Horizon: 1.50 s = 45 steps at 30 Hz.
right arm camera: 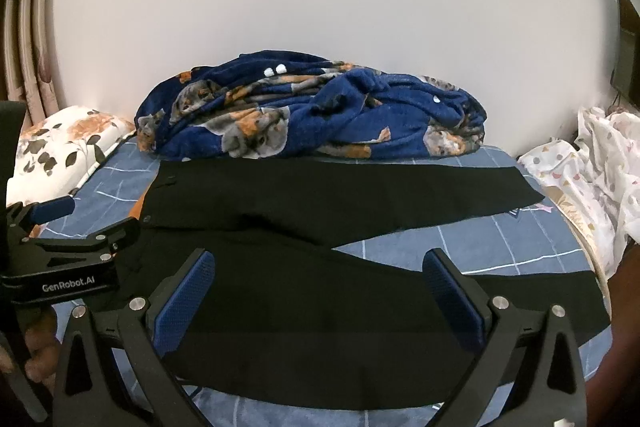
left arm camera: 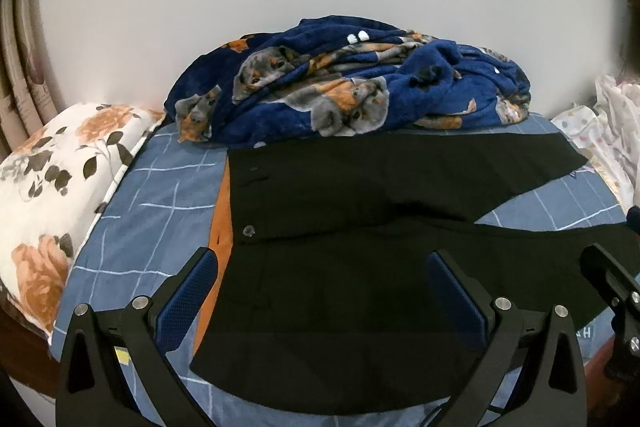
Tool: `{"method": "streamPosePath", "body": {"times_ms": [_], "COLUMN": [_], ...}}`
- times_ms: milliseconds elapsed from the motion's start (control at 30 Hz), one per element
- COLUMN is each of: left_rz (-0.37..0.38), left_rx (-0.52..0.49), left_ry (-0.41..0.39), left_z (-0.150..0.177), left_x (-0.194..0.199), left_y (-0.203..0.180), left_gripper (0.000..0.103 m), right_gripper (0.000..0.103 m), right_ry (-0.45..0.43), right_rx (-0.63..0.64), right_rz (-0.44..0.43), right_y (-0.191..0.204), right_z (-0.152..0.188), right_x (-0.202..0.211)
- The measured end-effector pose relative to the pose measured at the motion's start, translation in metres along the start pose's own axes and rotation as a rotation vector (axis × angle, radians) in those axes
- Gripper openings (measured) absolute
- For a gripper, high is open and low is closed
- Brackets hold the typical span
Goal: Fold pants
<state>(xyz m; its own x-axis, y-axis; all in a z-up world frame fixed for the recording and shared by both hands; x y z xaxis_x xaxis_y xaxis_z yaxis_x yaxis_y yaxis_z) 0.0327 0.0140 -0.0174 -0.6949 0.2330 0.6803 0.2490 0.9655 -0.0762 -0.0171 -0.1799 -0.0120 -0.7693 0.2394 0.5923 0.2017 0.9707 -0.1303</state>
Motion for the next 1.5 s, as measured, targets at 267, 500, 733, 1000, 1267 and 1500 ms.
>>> {"method": "streamPosePath", "body": {"times_ms": [267,500,733,1000,1267,1500], "left_rz": [-0.008,-0.008,-0.011,0.004,0.015,0.000], "left_rx": [0.006,0.000,0.006,0.005,0.012,0.017], "left_ry": [0.011,0.015,0.023,0.042,0.062,0.077], "left_z": [-0.006,-0.006,-0.005,-0.005,-0.006,-0.010], "left_x": [-0.008,-0.010,-0.013,-0.022,-0.035,-0.054], "left_y": [0.003,0.011,0.019,0.033,0.046,0.059], "left_gripper": [0.103,0.103,0.103,0.103,0.103,0.103], "right_gripper": [0.103,0.103,0.103,0.103,0.103,0.103], "right_ry": [-0.008,0.020,0.033,0.043,0.072,0.096], "right_rx": [0.001,0.000,0.004,0.024,0.040,0.041], "right_rz": [-0.031,-0.048,-0.049,-0.057,-0.069,-0.075], "right_y": [0.005,0.012,0.015,0.024,0.032,0.036], "right_z": [-0.005,-0.006,-0.006,-0.006,-0.005,-0.003], "right_x": [-0.001,-0.008,-0.011,-0.012,-0.022,-0.034]}}
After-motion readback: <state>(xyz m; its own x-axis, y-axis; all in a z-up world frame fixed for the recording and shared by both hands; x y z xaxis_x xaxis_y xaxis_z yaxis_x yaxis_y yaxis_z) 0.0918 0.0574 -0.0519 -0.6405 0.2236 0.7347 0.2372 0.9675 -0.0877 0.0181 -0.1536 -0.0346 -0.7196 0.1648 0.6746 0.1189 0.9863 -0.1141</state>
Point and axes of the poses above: each gripper's, at about its wrist camera, not at the fingertips, and x roughly against the way its jaws point, y to its left, z to its underside, the point moved 1 cm from there along -x, roughly the way its jaws point, and after that the axes turned 11 degrees about z, right-handed, at the moved point
